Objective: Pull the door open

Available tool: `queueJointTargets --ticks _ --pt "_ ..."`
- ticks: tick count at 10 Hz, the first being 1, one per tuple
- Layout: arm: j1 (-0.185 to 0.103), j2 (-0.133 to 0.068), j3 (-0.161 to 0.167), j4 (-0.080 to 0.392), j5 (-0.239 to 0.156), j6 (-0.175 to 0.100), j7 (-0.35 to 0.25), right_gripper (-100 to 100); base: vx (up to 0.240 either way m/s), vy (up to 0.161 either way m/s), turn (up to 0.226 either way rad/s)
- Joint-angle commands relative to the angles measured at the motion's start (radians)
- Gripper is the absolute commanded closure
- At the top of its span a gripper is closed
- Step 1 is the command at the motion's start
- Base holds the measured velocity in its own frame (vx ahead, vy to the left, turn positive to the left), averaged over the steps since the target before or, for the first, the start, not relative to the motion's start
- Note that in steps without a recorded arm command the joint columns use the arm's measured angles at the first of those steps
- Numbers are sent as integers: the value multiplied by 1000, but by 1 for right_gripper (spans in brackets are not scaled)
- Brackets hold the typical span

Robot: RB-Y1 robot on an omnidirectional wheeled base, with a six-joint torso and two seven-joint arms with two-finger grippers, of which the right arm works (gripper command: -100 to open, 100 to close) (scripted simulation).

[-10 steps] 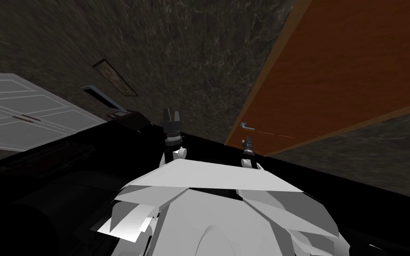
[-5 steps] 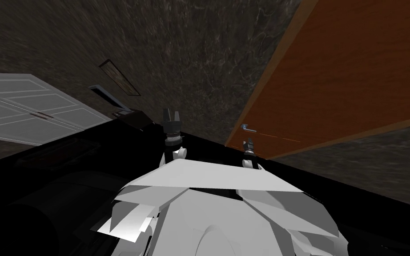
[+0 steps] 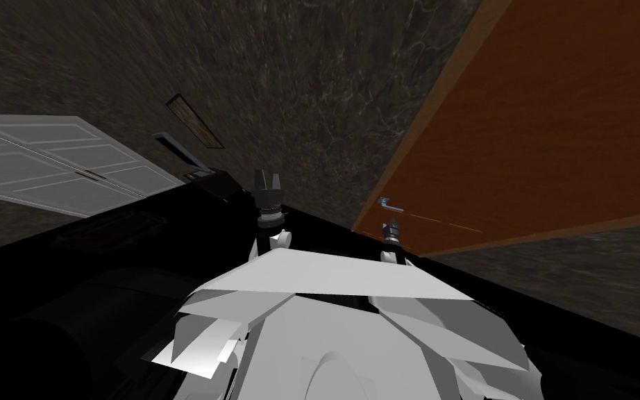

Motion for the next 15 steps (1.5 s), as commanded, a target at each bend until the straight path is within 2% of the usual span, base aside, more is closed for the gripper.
queueJointTargets --ticks 1,2,3,6,9,15 --pt "-11 -3 -1 30 -3 -11 -3 -100 35 -53 16" --pt "-22 -8 -4 63 -9 -17 -5 -100 39 -46 65" --pt "-22 -8 -4 63 -9 -17 -5 -100 27 -37 37" --pt "-43 -18 -11 128 -22 -29 -9 -100 37 -48 65" --pt "-43 -16 -14 125 -23 -26 -5 -100 52 -36 11" --pt "-51 -10 -26 133 -30 -23 7 -100 183 -78 28"
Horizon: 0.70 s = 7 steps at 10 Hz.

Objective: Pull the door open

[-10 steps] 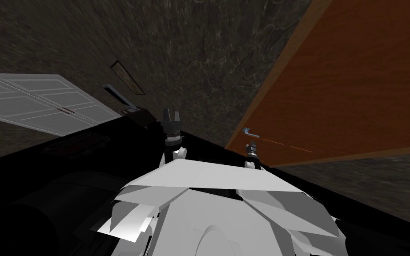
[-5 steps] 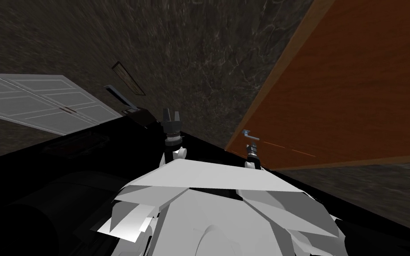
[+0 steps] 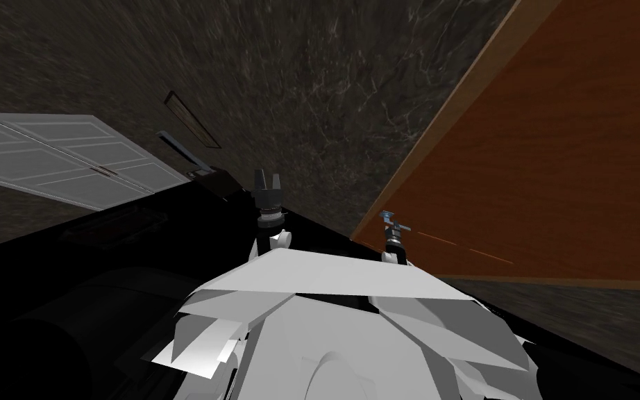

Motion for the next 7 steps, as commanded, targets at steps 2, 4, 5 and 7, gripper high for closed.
queueJointTargets --ticks 2,4,5,7 --pt "0 1 -2 -2 -1 2 2 -100 117 -68 17" --pt "0 1 -2 -2 -1 2 2 100 -16 7 -15" --pt "0 1 -2 -2 -1 2 2 100 -27 15 -6" --pt "0 1 -2 -2 -1 2 2 100 -11 1 6"
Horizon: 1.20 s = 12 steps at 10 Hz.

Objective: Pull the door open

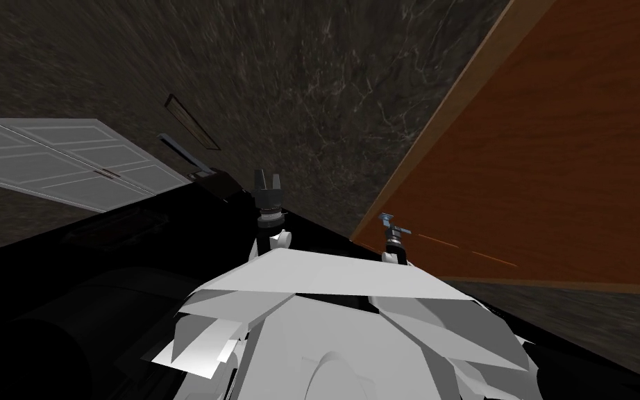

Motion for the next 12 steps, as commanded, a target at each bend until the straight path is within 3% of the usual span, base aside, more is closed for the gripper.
queueJointTargets --ticks 1,11,12 --pt "-2 2 1 -2 1 -2 -1 100 0 0 0" --pt "5 -8 18 -2 198 -43 -133 100 -197 -40 62" --pt "0 -10 16 6 186 -42 -124 100 -100 -6 10"
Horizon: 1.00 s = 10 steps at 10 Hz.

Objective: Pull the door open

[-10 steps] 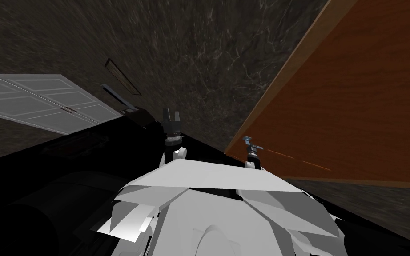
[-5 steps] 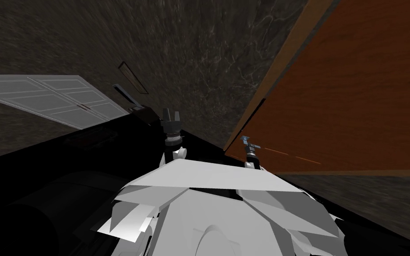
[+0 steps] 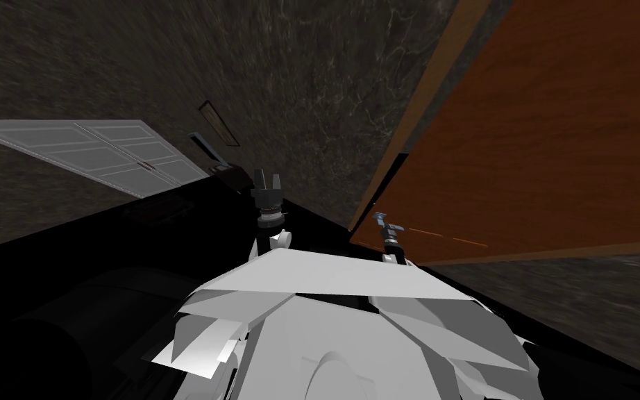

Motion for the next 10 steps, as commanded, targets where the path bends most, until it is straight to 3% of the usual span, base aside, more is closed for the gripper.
queueJointTargets --ticks 1,8,9,10 --pt "8 -10 17 -2 13 -15 -20 100 -154 -23 79" --pt "43 -50 88 -11 65 -76 -104 100 -218 -53 83" --pt "33 -49 81 4 60 -76 -95 100 -89 -25 7" --pt "49 -58 101 0 76 -97 -115 100 -141 -27 50"
